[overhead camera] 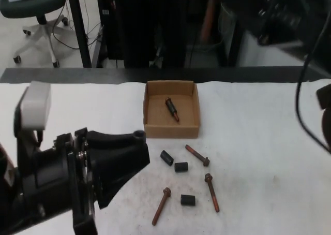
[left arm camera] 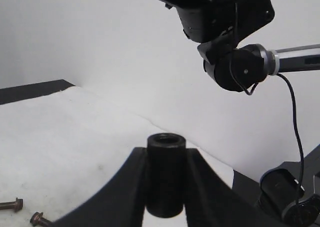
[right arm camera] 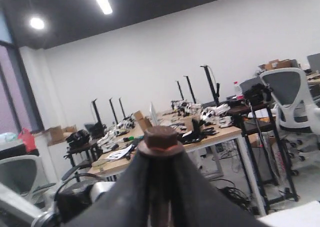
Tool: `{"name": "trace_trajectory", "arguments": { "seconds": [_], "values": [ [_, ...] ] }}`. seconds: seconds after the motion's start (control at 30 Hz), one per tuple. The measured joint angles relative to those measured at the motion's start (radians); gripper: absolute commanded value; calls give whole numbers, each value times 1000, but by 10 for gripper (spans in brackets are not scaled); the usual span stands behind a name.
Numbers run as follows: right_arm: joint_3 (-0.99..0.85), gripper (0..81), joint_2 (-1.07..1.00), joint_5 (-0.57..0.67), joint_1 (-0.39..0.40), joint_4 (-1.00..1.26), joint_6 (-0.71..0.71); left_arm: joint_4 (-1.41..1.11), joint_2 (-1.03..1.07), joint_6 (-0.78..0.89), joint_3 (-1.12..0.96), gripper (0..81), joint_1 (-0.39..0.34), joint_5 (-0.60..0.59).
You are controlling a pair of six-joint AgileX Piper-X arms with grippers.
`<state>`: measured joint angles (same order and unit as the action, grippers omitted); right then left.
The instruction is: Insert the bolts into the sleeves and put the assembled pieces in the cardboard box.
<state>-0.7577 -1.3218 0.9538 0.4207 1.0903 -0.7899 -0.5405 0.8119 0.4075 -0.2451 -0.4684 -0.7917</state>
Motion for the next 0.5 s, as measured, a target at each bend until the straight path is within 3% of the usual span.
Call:
{"name": "trace_trajectory", "arguments": {
  "seconds": [0.33, 0.5],
  "values": [
    [9, 8, -2, 11, 100, -339, 322, -76, 25, 4, 0, 3, 0, -49],
    [14, 8, -1, -8, 134, -349, 365, -83, 25, 6, 0, 3, 0, -49]
  ]
}}
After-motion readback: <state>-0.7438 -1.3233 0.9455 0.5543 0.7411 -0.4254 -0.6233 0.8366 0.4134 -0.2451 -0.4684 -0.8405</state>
